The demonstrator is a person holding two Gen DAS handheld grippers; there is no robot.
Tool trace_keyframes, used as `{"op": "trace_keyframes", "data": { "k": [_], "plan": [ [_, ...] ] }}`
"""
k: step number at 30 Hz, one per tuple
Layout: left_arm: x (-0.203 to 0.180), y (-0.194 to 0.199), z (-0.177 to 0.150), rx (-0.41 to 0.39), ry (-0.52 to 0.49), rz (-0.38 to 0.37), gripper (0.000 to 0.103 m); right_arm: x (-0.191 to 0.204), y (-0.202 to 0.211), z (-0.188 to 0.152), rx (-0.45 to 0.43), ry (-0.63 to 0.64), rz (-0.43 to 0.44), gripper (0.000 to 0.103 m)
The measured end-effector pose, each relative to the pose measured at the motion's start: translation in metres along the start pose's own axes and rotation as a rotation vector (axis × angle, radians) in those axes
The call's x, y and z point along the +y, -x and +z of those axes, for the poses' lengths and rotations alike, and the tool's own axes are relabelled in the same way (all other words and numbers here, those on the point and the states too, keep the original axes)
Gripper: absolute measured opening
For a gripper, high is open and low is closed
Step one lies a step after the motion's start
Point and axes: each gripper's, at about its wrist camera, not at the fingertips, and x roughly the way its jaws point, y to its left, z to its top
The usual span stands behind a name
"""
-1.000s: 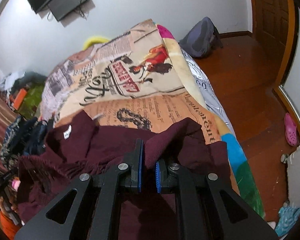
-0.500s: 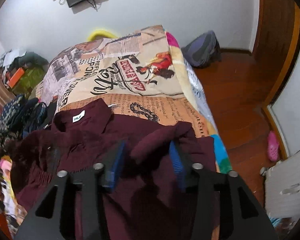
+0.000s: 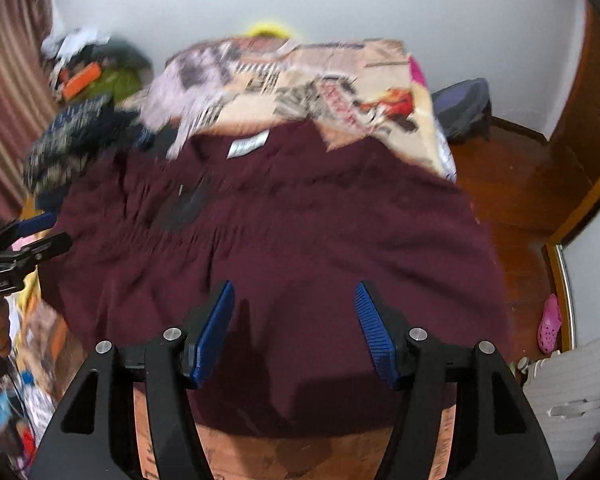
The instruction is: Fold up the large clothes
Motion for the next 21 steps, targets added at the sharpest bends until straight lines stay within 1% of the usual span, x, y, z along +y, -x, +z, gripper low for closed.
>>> {"op": "trace_keyframes", "data": {
  "k": [3,6,11,15,18,21],
  "plan": [
    [0.006,-0.016,-0.021,0.054,0.024,0.013,0.086,0.009,-0.011,-0.012,0.041,0.029,-0.020,0.059],
    [0.010,-0.021,-0.037,0.085,0.053,0.010,0.086,0.015,-0.011,-0.019,0.027,0.057,-0.057,0.059],
    [0.013,-0.006,-0.051,0.061,0.045,0.041,0.086,0.015,-0.005,-0.018,0.036,0.038,-0.054,0.059],
    [0.023,0.009,-0.056,0.043,0.070,0.050,0.086,0.023,0.000,-0.018,0.022,0.036,-0.050,0.059],
    [0.037,0.024,-0.056,0.007,0.116,0.062,0.086,0.034,0.007,-0.015,-0.010,0.065,-0.058,0.059],
    [0.054,0.039,-0.056,-0.035,0.182,0.100,0.086,0.046,0.015,-0.008,-0.045,0.089,-0.049,0.059]
  ]
}}
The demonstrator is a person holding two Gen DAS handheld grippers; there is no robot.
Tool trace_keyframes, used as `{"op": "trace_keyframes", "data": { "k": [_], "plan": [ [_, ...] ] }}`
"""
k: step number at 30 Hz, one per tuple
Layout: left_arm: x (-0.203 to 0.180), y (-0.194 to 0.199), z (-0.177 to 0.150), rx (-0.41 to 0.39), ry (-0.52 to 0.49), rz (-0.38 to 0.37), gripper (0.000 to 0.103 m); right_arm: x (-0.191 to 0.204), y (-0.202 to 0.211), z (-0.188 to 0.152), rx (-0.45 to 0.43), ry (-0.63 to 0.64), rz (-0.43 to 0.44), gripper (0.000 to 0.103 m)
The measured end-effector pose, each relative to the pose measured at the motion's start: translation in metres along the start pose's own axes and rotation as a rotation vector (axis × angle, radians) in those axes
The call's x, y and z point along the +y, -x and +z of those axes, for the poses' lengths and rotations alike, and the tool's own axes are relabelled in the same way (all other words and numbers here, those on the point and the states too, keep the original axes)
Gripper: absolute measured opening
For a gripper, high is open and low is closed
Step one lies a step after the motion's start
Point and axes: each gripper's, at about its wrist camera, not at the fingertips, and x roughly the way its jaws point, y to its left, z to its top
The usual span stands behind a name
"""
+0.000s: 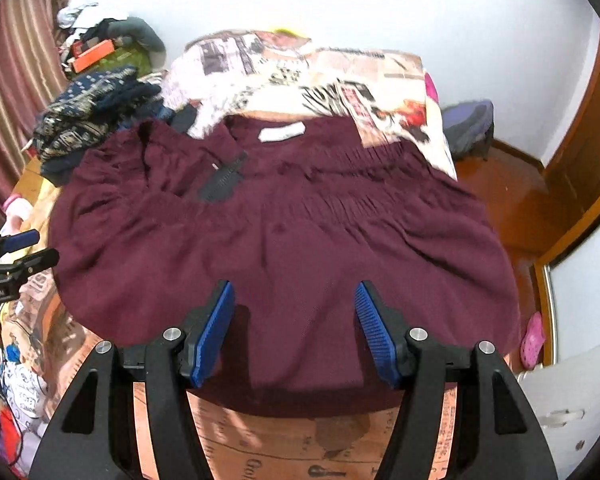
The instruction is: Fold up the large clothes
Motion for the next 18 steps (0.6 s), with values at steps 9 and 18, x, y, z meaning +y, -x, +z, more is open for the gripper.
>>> {"op": "trace_keyframes", "data": {
  "k": [9,18],
  "plan": [
    [0.047,-0.007,-0.001,-0.017,0.196,0.048,0.086,0.036,-0.004,0.022,-0.055,0.041,0.070,0.059],
    [0.071,-0.066,-0.018,0.146,0.497,-0.252,0.086,0.060,-0.049,0.010,0.058,0.118,0.047,0.059]
  ]
}}
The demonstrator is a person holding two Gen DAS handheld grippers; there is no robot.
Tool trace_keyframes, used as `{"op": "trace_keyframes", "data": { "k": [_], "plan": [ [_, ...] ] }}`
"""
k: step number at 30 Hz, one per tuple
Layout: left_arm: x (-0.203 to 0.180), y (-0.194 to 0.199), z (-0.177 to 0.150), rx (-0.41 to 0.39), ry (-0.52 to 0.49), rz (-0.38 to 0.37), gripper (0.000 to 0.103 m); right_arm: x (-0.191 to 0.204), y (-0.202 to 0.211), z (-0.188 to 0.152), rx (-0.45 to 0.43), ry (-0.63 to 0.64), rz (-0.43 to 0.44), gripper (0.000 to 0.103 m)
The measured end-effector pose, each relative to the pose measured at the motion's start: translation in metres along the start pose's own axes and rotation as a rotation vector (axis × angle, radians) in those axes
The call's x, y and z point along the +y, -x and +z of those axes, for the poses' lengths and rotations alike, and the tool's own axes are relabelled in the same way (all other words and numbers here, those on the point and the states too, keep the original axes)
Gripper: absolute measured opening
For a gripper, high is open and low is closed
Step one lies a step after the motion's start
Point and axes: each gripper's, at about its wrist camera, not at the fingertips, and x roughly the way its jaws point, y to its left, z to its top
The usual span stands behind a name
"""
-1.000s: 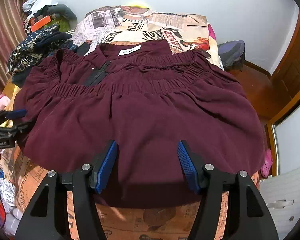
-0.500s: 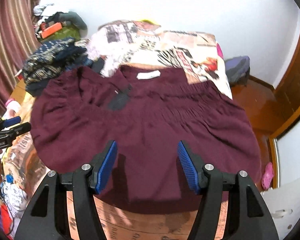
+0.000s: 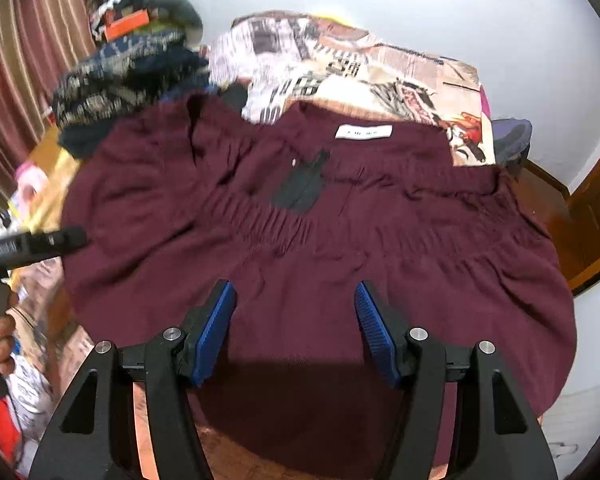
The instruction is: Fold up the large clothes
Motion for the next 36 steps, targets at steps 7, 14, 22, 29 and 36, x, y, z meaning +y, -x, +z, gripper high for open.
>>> {"op": "trace_keyframes", "data": {
  "k": [7,14,22,29,36],
  "plan": [
    [0.016,-0.034,0.014,0.020,0.147,-0.162,0.086,-0.001,0.002,-0.006,-0.019,0.036,-0.011,0.062],
    [0.013,-0.054,0.030,-0.043,0.218,-0.170,0.086,-0.002,0.003,-0.004,-0.017,0.019,0.006,0.063],
    [-0.025,-0.036,0.026,-0.119,0.169,-0.036,0.047,-0.011,0.012,-0.006,-0.022,-0.034,0.039,0.063],
    [-0.103,0.029,0.033,-0.307,-0.039,0.015,0.024,-0.030,0.035,-0.006,-0.071,-0.071,0.035,0.064],
    [-0.171,0.114,0.040,-0.503,-0.173,-0.100,0.021,-0.042,0.053,0.005,-0.107,-0.119,0.061,0.064]
  ]
}}
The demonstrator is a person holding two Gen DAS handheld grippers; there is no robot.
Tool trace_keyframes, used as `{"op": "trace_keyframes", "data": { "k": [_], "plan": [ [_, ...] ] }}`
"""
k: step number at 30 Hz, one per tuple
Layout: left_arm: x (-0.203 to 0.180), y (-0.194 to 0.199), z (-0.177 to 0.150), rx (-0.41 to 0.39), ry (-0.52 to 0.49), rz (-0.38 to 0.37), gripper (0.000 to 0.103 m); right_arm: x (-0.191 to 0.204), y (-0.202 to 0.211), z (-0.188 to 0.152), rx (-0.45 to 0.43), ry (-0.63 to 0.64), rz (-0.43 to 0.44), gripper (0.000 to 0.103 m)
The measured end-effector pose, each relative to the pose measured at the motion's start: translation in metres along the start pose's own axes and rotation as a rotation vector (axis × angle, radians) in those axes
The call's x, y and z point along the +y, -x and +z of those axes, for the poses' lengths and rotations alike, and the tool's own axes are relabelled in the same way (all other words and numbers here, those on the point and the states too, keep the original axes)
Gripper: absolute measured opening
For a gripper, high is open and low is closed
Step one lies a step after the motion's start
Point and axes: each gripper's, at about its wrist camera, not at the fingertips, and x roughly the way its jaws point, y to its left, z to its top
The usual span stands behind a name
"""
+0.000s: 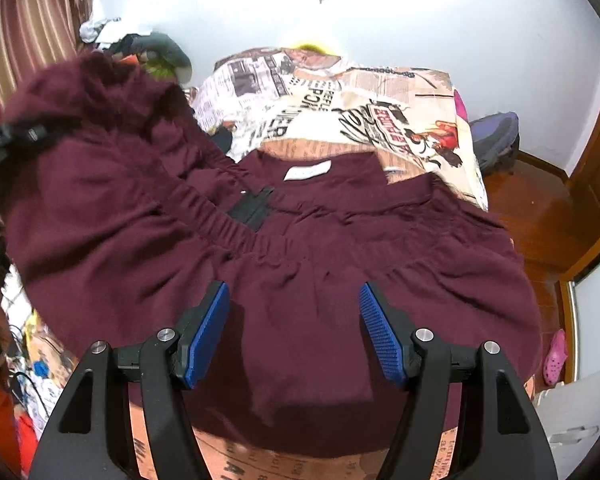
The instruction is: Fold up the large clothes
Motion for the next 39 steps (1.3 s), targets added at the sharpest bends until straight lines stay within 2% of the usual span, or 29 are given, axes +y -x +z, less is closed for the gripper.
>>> {"op": "trace_keyframes", "data": {
  "k": [2,6,9,11,15,20,22,26,29,31,33,36,39],
  "plan": [
    [-0.006,0.023,0.021,-0.058,-0.027,-0.008,0.021,0.007,-0.003,0.006,0.013,0.010,0.020,0.064],
    [-0.014,0.043,0.043,-0.140,-0.090,0.061,0.020,0.033,-0.019,0.011,0.027,0.034,0.118,0.071],
    [-0.011,0.038,0.046,-0.130,-0.131,0.118,0.020,0.059,-0.047,0.011,0.078,0.046,0.199,0.072],
    [-0.007,0.028,0.037,-0.104,-0.157,0.153,0.020,0.073,-0.068,0.009,0.135,0.050,0.240,0.072],
    [-0.019,0.009,0.012,-0.057,-0.221,0.206,0.020,0.091,-0.104,-0.001,0.228,0.065,0.257,0.072],
    [-0.052,-0.006,-0.008,-0.047,-0.328,0.192,0.020,0.070,-0.090,-0.002,0.202,0.046,0.293,0.071],
    [-0.073,-0.015,-0.014,-0.030,-0.360,0.154,0.020,0.053,-0.073,0.001,0.154,0.023,0.265,0.072],
    [-0.113,-0.032,-0.031,0.010,-0.405,0.074,0.020,-0.001,-0.024,-0.002,0.011,-0.021,0.083,0.072],
    [-0.143,-0.049,-0.056,0.064,-0.449,0.017,0.020,-0.037,0.003,-0.011,-0.040,-0.065,-0.033,0.072],
    [-0.157,-0.060,-0.074,0.114,-0.481,-0.008,0.020,-0.062,0.014,-0.017,-0.049,-0.095,-0.127,0.072],
    [-0.168,-0.075,-0.100,0.201,-0.521,-0.035,0.020,-0.081,0.021,-0.025,-0.040,-0.120,-0.193,0.072],
    [-0.172,-0.094,-0.140,0.337,-0.573,-0.069,0.021,-0.101,0.026,-0.036,-0.024,-0.146,-0.235,0.072],
    [-0.173,-0.096,-0.172,0.388,-0.644,-0.066,0.024,-0.112,0.030,-0.048,-0.010,-0.157,-0.254,0.072]
  ]
}}
